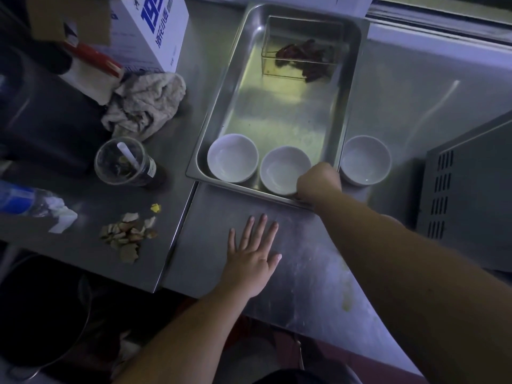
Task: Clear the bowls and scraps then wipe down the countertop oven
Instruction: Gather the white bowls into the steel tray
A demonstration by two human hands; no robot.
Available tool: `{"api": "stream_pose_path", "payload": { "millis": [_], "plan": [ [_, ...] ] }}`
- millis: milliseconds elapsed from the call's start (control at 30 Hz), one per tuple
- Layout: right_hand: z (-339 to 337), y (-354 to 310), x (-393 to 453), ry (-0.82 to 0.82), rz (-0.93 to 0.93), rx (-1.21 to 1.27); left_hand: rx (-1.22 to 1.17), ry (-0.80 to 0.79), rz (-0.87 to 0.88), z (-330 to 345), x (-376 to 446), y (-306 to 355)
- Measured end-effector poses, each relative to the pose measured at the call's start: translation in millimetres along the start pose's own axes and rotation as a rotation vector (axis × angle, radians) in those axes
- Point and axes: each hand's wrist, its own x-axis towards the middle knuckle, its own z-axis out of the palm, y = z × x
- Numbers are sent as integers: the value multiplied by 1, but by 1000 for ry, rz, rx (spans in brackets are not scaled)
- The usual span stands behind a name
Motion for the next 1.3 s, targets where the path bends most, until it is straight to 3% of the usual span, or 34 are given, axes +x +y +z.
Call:
{"api": "stream_pose_path", "payload": {
  "millis": [200, 300, 400, 633, 833, 967, 1067, 1300],
  "plan": [
    [-1, 4, -8, 66, -127, -308, 8, 5, -5, 1, 0, 0],
    [-5, 5, -15, 60, -160, -331, 9, 20, -9, 2, 0, 0],
    [-11, 8, -19, 45, -104, -154, 12, 2, -10, 2, 0, 0],
    [-38, 53, -60, 145, -209, 115, 32, 13, -16, 5, 1, -2],
    [-27, 162, -99, 44, 124, 378, 55, 8, -26, 4, 5, -1],
    [-22, 223, -106, -10, 352, 684, 36, -11, -43, 4, 5, 0],
    [-28, 239, -92, 40, 402, 856, 52, -27, -54, 0, 5, 2],
    [-38, 243, -71, 38, 350, 885, 53, -20, -69, -4, 2, 8]
  ]
}}
